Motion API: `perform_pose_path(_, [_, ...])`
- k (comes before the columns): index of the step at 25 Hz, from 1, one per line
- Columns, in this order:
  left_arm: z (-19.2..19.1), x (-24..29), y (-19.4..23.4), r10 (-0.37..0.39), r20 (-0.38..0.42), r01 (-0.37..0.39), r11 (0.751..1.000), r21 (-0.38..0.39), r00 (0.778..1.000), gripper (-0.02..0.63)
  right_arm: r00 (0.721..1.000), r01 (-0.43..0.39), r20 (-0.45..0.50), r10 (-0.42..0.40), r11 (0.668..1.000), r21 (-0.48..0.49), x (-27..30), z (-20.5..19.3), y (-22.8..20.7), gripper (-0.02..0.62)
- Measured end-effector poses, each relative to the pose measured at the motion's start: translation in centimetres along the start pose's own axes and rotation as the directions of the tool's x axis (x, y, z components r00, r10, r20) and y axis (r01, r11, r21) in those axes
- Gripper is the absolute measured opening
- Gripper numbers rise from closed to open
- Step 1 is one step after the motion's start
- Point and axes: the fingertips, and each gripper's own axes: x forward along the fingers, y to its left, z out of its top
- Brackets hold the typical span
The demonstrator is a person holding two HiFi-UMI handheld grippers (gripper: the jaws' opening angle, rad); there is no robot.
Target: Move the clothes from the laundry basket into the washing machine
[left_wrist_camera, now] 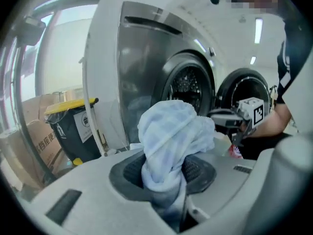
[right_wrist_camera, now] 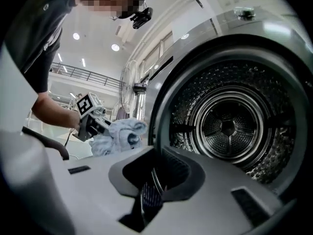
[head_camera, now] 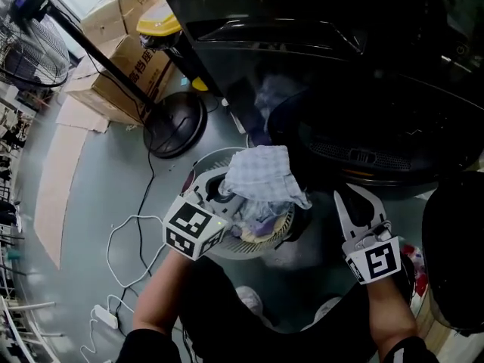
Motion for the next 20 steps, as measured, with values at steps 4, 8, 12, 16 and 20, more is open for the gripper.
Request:
perform_pose_path(4, [5.5, 0.3, -1.1, 0.023, 0.138, -0.016, 0.999, -0.051, 0.990, 0.127, 0.998, 0.050, 0.025, -0.050, 0.999, -0.007, -1.5, 1.4, -1.3, 0.038])
perform_pose_path(8, [9.0, 2.6, -2.6, 0.051, 0.237, -0.030, 0.995, -0.094, 0.970, 0.127, 0.993, 0.106, 0.047, -0.105, 0.994, -0.021, -2.9, 2.3, -2.9, 0.038])
perform_pose_path(12, [12.0, 5.8, -6.2, 0.044, 0.297, -0.002, 0.990, -0.142, 0.954, 0.127, 0.987, 0.150, 0.060, -0.149, 0.989, -0.017, -5.4, 3.7, -5.4, 0.038])
perform_pose_path(16, [14.8, 10.5, -9.7, 0.028, 0.346, 0.026, 0.988, -0.152, 0.938, 0.127, 0.966, 0.242, 0.097, -0.240, 0.970, -0.005, -7.9, 4.9, -8.4, 0.037])
perform_pose_path(20, [17.3, 14.0, -10.8, 0.052, 0.394, 0.011, 0.988, -0.156, 0.918, 0.127, 0.945, 0.307, 0.112, -0.307, 0.952, 0.018, -9.5, 5.4, -10.1, 0.038])
